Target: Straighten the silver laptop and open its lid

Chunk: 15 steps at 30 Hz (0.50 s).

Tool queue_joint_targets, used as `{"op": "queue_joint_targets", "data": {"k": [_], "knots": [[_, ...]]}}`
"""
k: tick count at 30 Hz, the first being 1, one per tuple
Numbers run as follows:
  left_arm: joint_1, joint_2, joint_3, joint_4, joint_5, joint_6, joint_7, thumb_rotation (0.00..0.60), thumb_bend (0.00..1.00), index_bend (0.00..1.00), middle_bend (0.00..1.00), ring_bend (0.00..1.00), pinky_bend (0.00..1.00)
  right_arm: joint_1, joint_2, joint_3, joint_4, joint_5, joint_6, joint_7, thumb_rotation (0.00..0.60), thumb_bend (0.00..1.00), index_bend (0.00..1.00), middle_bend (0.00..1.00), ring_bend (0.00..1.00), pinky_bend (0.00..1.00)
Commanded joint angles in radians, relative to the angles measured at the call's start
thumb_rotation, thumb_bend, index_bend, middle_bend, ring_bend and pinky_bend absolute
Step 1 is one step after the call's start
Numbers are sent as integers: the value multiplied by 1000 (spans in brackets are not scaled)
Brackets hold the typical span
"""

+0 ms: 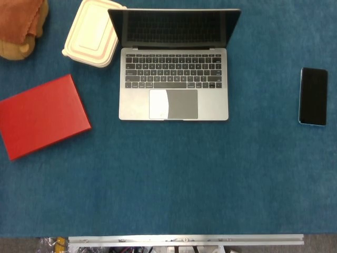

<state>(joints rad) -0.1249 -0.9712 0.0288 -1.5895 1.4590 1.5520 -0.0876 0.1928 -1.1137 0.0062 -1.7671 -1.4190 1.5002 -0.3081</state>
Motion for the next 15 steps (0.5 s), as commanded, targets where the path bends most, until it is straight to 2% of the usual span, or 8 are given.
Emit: {"op": "queue_joint_targets", "data": {"k": [1, 9, 15], "knots": [[9, 5, -4, -8, 5, 5, 2, 600, 137, 33, 0, 0, 0, -1, -7, -11, -3, -42, -6, -6, 600, 332, 0, 90, 0, 40], [28, 2, -10, -9, 13, 4, 12, 600, 137, 33, 0, 0, 0, -20, -13, -34, -17, -121, 1, -19, 600, 331, 0, 89, 0, 40], [40, 5, -21, -3, 11, 4, -4, 600, 137, 33, 0, 0, 0, -37, -16, -23, -21, -109, 3, -19, 600, 331, 0, 89, 0, 40]]}}
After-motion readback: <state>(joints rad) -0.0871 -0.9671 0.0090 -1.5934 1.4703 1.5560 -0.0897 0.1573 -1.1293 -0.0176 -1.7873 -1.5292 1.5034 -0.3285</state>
